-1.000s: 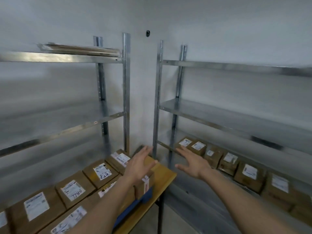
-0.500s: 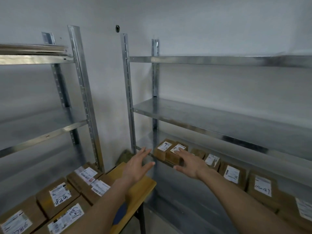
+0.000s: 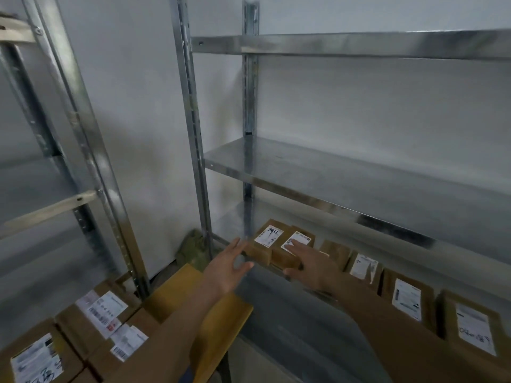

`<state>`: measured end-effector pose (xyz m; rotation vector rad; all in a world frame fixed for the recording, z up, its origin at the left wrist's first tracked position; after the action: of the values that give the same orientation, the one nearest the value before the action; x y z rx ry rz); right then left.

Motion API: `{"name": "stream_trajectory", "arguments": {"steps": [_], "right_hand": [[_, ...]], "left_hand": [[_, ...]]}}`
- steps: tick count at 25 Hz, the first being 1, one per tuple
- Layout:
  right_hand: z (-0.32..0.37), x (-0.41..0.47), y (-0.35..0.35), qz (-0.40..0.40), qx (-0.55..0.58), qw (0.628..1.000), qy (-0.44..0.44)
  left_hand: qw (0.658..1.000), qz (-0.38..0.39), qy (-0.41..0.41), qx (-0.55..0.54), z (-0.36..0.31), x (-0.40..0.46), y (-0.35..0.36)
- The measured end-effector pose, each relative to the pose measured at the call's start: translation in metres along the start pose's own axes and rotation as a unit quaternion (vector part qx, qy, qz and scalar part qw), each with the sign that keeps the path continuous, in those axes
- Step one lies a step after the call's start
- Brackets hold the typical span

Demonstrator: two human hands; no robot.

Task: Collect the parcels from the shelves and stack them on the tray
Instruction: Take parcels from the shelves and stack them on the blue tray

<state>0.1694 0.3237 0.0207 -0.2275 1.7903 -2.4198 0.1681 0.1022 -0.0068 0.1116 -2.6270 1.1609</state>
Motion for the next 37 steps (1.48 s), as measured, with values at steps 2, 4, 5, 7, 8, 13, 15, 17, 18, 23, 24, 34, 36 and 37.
{"name": "stream_trajectory", "arguments": {"steps": [2,4,5,7,8,13,15,17,18,23,24,34,36,37], "right_hand": [[-0.006,0.043,0.025,0.004,-0.001,1.000,0.014],[-0.011,0.073,0.048,0.023,-0.007,0.999,0.034],[-0.012,0.088,0.062,0.040,-0.006,0.998,0.041],[-0.039,0.124,0.109,0.076,0.000,0.995,0.059],[-0.056,0.143,0.133,0.085,0.004,0.995,0.054],[-0.063,0.177,0.160,0.062,-0.006,0.995,0.082],[-0.069,0.189,0.170,0.084,-0.015,0.992,0.098],[-0.083,0.202,0.187,0.103,-0.018,0.989,0.104],[-0.077,0.204,0.181,0.102,-0.017,0.990,0.101],[-0.091,0.217,0.184,0.076,-0.004,0.991,0.108],[-0.094,0.220,0.188,0.077,-0.004,0.991,0.105],[-0.110,0.239,0.197,0.042,-0.016,0.995,0.089],[-0.111,0.245,0.197,0.027,-0.021,0.996,0.084],[-0.110,0.248,0.197,0.019,-0.024,0.996,0.081]], "left_hand": [[1.000,0.017,-0.008,0.001,0.031,0.036,0.018],[0.999,0.035,-0.014,-0.013,0.054,0.063,0.035],[0.999,0.046,-0.011,-0.019,0.064,0.075,0.045],[0.998,0.063,0.001,-0.016,0.083,0.095,0.062],[0.998,0.069,0.001,-0.014,0.093,0.106,0.071],[0.992,0.121,-0.007,-0.020,0.132,0.141,0.117],[0.991,0.133,-0.008,-0.013,0.142,0.153,0.134],[0.990,0.139,-0.006,0.000,0.151,0.165,0.151],[0.990,0.144,-0.004,0.005,0.156,0.171,0.160],[0.987,0.158,0.006,0.009,0.178,0.197,0.202],[0.987,0.162,0.004,0.007,0.181,0.202,0.210],[0.978,0.194,0.065,-0.032,0.190,0.234,0.267],[0.978,0.191,0.075,-0.032,0.191,0.236,0.266],[0.979,0.188,0.078,-0.032,0.191,0.236,0.265]]}}
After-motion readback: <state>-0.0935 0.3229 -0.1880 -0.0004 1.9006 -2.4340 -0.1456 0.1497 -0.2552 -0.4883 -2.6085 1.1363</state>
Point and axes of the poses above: each hand's wrist, its own x-axis towards the middle knuckle, its own y-axis out of the palm, z = x × y, the point moved 6 cm from there along x, towards the middle knuckle, and after that the axes turned 13 degrees about -z, right-handed, at the moved point
